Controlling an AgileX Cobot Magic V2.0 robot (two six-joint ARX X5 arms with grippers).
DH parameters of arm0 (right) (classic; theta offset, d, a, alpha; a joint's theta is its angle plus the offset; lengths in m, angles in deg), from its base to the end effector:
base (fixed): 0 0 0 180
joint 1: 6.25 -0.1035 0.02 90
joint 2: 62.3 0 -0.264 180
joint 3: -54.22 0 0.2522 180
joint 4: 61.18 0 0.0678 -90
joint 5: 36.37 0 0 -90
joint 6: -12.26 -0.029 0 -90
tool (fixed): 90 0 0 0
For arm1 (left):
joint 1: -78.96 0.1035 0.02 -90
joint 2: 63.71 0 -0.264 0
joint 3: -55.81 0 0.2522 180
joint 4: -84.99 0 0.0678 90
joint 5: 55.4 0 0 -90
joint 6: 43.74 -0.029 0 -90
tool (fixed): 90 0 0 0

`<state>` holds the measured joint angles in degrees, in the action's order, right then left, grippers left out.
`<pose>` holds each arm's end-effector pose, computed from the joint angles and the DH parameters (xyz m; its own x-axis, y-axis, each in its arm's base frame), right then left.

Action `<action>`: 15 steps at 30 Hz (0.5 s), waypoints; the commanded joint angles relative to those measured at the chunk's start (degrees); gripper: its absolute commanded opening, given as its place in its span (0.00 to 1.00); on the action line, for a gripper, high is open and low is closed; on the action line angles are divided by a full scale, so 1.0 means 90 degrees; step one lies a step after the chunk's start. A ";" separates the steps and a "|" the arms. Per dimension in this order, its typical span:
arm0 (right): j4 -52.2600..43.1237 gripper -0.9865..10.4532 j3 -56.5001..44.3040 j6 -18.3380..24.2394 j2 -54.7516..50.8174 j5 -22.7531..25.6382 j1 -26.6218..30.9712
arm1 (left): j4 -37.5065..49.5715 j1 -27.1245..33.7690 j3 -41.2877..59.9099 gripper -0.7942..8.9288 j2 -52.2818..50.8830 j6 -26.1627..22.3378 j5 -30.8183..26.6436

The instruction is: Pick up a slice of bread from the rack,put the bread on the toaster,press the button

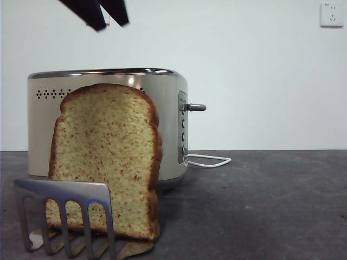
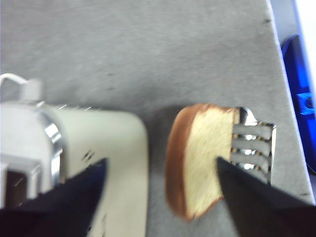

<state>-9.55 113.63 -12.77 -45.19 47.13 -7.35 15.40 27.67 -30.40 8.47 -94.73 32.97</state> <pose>0.0495 0.0042 0.3352 0.9781 0.1320 -0.1611 -0.0499 0.8995 0.4341 0.1499 -0.1857 0.3362 0.3757 -0.4233 -0.8244 0.8854 -0.0987 0.4542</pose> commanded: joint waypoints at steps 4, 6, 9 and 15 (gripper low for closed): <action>-0.0036 0.09 0.0019 0.0041 -0.0002 -0.0017 0.0000 | 0.0015 -0.0138 -0.0010 0.63 0.0270 -0.0032 0.0010; -0.0034 0.09 0.0019 0.0126 -0.0002 -0.0019 0.0000 | 0.0017 -0.0138 -0.0010 0.63 0.0389 -0.0032 0.0010; -0.0007 0.09 0.0019 0.0141 -0.0002 -0.0032 0.0000 | -0.0005 -0.0138 -0.0010 0.63 0.0595 -0.0032 0.0010; -0.0005 0.09 0.0019 0.0146 -0.0002 -0.0092 0.0000 | -0.0036 -0.0124 -0.0010 0.63 0.1013 -0.0034 0.0012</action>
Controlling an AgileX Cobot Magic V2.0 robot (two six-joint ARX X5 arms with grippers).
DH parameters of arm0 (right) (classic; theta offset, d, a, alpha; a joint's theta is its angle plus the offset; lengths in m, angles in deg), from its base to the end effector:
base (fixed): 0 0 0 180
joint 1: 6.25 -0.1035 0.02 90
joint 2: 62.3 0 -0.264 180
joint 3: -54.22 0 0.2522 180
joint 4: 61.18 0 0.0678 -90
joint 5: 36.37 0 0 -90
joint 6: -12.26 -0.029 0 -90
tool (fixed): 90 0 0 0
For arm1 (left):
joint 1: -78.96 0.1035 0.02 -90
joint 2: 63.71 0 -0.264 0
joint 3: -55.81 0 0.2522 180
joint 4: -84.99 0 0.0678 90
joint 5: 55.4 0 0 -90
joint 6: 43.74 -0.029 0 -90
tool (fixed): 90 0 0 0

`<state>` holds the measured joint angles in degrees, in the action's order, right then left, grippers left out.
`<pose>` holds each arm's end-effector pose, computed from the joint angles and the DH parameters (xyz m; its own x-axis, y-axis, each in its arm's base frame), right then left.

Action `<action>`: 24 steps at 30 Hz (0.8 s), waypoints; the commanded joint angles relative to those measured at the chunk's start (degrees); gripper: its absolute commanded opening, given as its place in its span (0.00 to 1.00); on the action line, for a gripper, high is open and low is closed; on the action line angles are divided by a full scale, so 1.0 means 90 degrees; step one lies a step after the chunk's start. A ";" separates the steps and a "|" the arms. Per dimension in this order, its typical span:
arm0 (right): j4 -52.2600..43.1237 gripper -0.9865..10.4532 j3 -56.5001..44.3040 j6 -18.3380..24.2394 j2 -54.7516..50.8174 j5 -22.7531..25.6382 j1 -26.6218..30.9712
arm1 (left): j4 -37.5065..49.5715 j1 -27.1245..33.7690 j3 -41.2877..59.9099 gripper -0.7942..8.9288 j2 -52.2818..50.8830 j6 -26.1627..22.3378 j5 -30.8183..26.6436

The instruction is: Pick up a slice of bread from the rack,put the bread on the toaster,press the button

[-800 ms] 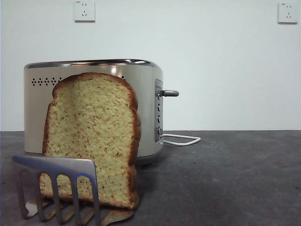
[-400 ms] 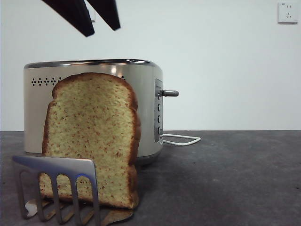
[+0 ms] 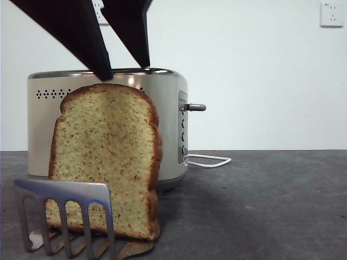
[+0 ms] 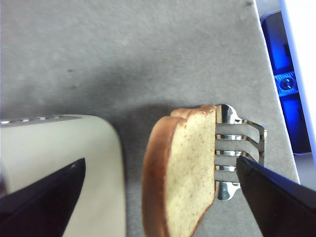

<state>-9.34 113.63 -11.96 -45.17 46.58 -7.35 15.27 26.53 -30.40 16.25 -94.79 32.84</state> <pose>0.0495 0.0045 0.3349 0.9761 0.1415 -0.1648 -0.0596 0.9041 0.4231 0.1641 -0.2118 0.3043 0.2966 -0.3351 -0.8943 0.9170 -0.1615 0.3646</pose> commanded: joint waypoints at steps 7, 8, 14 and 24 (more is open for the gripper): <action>-0.0029 0.09 0.0019 0.0058 -0.0005 -0.0126 0.0000 | -0.0284 0.0158 -0.0010 0.58 0.0563 -0.0027 0.0024; -0.0027 0.09 0.0019 0.0058 -0.0005 -0.0126 0.0000 | -0.0311 0.0192 -0.0010 0.56 0.0595 -0.0027 0.0027; 0.0061 0.09 0.0019 0.0075 -0.0005 -0.0124 0.0000 | -0.0379 0.0359 -0.0010 0.53 0.0605 -0.0056 0.0005; 0.0206 0.09 0.0019 0.0248 -0.0005 -0.0114 0.0000 | -0.0488 0.0406 -0.0010 0.36 0.0600 -0.0364 0.0029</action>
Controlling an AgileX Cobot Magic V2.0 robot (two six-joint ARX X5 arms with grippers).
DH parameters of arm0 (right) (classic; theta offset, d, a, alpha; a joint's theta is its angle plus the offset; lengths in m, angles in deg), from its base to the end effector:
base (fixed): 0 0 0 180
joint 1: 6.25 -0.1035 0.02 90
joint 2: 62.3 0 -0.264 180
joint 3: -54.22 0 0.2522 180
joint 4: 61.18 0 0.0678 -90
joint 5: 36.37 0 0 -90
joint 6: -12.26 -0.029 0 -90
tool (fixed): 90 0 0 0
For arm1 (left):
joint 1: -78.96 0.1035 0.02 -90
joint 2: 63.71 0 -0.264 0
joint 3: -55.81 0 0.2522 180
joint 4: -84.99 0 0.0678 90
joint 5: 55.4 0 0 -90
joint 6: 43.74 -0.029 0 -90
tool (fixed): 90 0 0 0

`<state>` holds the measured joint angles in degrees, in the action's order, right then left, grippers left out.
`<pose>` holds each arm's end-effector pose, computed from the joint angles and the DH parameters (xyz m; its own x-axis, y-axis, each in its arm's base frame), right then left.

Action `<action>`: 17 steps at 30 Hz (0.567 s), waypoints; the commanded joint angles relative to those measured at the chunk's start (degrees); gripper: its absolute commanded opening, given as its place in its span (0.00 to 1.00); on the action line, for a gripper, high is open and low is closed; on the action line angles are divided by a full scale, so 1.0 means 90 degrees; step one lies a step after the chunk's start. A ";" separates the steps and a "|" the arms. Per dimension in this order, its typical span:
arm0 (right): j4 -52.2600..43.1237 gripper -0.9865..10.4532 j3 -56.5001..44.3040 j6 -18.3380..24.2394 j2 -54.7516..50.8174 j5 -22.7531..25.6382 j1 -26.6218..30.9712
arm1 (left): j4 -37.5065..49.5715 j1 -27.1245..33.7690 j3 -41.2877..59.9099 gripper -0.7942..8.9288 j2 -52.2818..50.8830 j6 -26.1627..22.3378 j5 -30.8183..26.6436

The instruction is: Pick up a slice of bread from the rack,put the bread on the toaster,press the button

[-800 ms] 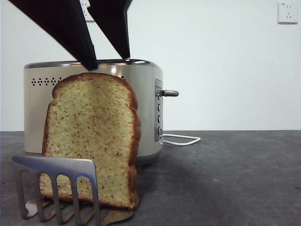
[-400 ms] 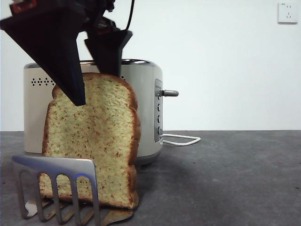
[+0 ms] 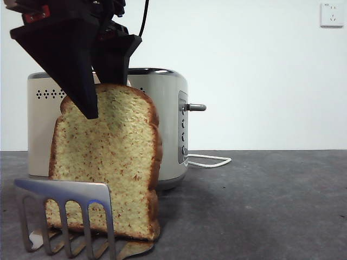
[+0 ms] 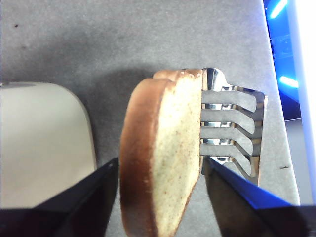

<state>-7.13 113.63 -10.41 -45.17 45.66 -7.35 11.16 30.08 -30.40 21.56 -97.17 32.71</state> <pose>0.0487 0.0050 0.3312 0.9667 0.1572 -0.2020 -0.0642 0.9128 0.4034 0.1841 -0.2095 0.2782 0.2182 -0.1998 -0.9552 0.9496 -0.1823 0.2551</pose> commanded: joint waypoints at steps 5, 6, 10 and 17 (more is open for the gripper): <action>-0.0032 0.09 0.0019 0.0102 -0.0005 0.0005 0.0000 | -0.0027 0.0012 -0.0010 0.23 -0.0121 -0.0146 0.0044; -0.0032 0.09 0.0019 0.0102 -0.0005 0.0005 0.0000 | -0.0027 0.0012 -0.0010 0.19 -0.0155 -0.0151 0.0044; -0.0019 0.09 0.0019 0.0102 -0.0005 0.0005 0.0000 | -0.0097 0.0012 -0.0010 0.07 -0.0304 -0.0364 0.0058; 0.0063 0.09 0.0019 0.0100 -0.0005 0.0005 0.0000 | -0.0126 -0.0017 -0.0010 0.07 -0.0323 -0.0381 0.0440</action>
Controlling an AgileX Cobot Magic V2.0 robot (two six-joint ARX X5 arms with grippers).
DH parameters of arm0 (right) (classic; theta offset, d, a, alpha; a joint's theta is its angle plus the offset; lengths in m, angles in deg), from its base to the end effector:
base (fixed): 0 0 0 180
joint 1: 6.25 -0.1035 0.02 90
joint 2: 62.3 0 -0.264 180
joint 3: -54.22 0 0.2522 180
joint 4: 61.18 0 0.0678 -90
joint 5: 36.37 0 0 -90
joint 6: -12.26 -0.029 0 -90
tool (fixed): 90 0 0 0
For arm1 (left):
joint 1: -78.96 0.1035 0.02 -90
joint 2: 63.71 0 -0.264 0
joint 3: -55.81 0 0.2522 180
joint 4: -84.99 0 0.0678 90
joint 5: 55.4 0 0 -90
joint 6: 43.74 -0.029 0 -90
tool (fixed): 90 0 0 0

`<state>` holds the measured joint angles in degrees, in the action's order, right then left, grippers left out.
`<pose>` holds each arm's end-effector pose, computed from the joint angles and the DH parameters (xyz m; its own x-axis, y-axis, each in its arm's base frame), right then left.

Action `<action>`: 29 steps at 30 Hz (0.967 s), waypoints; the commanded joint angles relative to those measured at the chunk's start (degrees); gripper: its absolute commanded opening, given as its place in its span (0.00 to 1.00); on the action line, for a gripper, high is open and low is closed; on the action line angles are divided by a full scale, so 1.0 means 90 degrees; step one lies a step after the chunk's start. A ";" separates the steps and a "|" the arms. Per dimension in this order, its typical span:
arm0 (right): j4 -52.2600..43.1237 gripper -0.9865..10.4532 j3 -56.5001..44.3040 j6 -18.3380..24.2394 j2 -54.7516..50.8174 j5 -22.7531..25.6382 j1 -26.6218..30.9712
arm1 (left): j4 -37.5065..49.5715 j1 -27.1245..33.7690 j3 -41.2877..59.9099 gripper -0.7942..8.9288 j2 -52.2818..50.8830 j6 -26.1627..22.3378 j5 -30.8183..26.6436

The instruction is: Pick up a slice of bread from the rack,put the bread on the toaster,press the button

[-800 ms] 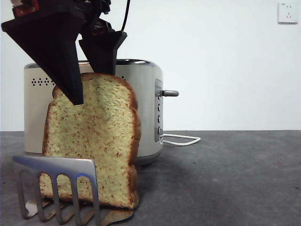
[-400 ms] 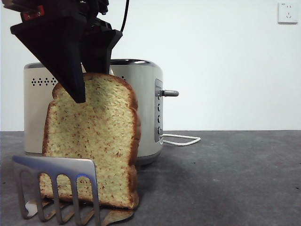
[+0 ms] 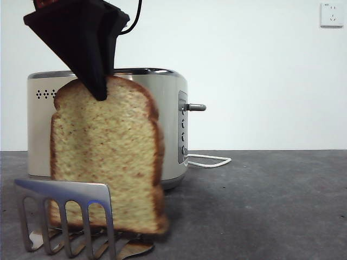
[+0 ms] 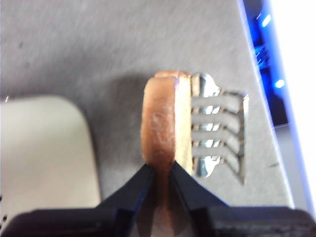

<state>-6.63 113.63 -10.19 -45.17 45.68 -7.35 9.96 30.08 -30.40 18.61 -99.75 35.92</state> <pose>0.0485 0.0049 0.3304 0.9649 0.1569 -0.2105 -0.0613 0.9143 0.4003 0.1755 -0.2021 0.2906 0.1952 -0.2586 -0.9461 0.9398 -0.2267 0.2558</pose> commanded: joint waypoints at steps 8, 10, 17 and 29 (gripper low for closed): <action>0.0155 0.09 0.0019 0.0075 -0.0005 0.0000 0.0000 | -0.0136 -0.0158 -0.0010 0.07 -0.0551 -0.0095 0.0058; 0.0165 0.09 0.0019 0.0075 -0.0005 0.0000 0.0000 | -0.0175 -0.0163 -0.0010 0.07 -0.0797 -0.0095 0.0015; 0.0168 0.09 0.0019 0.0073 -0.0005 0.0000 0.0000 | -0.0736 -0.0160 -0.0049 0.07 -0.1685 -0.0102 -0.0474; 0.0170 0.09 0.0019 0.0044 -0.0005 0.0000 0.0000 | -0.1579 -0.0160 -0.1513 0.07 -0.2123 -0.0542 -0.1460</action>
<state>-4.92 113.63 -10.22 -45.17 45.68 -7.35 -4.53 28.74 -42.57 -0.41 -102.07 23.60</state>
